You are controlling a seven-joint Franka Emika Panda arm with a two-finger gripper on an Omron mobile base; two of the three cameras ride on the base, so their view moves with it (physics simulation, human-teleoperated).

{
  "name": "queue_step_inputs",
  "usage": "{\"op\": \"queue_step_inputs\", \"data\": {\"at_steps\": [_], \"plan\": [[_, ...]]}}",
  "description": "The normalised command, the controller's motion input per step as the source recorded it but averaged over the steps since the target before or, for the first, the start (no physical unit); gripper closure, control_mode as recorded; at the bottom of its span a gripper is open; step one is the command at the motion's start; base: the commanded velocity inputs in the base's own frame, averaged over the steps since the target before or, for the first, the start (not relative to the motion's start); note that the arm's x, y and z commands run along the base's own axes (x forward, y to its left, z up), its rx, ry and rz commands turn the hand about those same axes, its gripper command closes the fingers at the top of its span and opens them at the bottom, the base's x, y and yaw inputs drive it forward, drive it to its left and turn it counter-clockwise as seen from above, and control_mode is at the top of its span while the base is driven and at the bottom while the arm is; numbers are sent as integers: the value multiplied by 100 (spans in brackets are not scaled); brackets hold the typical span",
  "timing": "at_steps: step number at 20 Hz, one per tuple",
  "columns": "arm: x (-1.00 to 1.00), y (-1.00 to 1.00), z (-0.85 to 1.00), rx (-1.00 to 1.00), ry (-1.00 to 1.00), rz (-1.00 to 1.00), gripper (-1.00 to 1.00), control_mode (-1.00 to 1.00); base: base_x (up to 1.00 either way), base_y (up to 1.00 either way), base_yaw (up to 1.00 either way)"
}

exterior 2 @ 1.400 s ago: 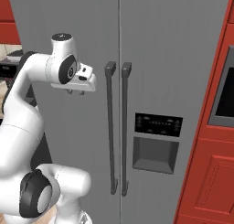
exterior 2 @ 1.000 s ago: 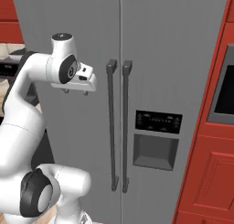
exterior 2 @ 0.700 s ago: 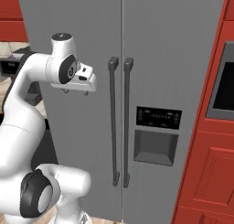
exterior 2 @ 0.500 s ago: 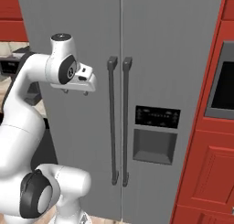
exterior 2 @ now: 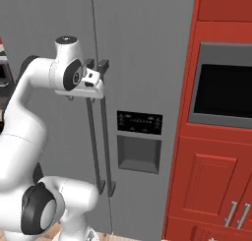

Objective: Retrieve a lemon from the fridge and place it on the cutting board with the fish.

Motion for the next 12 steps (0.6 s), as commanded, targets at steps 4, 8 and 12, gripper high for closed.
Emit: {"op": "queue_step_inputs", "data": {"at_steps": [4,8,12], "plan": [[0,0,0,0,0,0,-100,100,-22,-19,-1],[0,0,0,0,0,0,-100,100,-28,-1,-7],[0,0,0,0,0,0,-100,100,-37,0,-11]]}}
